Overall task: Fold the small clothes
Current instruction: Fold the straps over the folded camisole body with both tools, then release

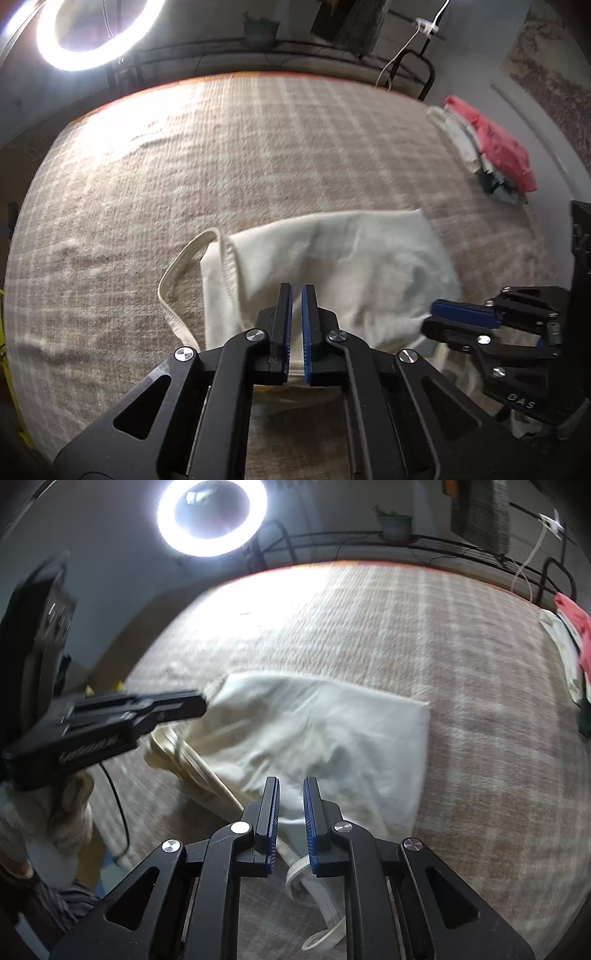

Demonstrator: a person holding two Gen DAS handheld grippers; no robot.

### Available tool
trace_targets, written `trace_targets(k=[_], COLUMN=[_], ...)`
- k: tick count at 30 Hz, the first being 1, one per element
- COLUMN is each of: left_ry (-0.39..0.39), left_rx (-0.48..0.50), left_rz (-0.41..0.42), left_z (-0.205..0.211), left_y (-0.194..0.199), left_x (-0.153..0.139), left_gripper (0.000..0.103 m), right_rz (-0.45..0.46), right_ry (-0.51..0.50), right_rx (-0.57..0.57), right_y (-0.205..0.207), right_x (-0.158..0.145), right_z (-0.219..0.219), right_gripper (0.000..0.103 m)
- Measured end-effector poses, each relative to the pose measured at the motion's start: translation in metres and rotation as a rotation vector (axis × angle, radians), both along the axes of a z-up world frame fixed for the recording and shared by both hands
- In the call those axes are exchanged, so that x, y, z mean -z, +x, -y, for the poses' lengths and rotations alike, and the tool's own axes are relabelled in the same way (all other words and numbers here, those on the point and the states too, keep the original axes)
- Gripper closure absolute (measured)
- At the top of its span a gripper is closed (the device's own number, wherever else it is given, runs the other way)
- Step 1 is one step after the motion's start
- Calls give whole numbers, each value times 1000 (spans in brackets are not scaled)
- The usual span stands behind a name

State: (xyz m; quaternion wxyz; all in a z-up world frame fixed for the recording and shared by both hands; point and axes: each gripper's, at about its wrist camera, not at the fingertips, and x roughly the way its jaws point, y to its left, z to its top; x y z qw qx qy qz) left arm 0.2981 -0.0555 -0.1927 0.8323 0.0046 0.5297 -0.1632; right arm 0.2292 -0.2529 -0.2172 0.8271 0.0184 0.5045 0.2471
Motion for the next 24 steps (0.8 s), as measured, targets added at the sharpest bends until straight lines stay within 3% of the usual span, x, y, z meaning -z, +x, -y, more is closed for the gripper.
trace_targets(k=[3, 6, 9, 15, 20, 24], left_ry=[44, 39, 80, 48, 6, -93], left_rx=[-11, -5, 1, -72, -82, -67], left_rz=[-68, -122, -108, -1, 62, 15], left_z=[-13, -33, -46, -69, -62, -49], left_y=[-4, -26, -48, -56, -38, -29], left_x=[21, 32, 29, 2, -13, -5], left_gripper=[102, 102, 102, 102, 101, 101], right_rz=[-23, -42, -46, -34, -39, -47], right_ry=[-42, -44, -24, -54, -94, -160], right_rx=[-12, -12, -22, -45, -96, -101], right_y=[-2, -6, -12, -27, -35, -40], right_x=[16, 27, 28, 19, 21, 24], right_z=[3, 15, 25, 30, 30, 33], right_gripper=[91, 91, 91, 91, 91, 91])
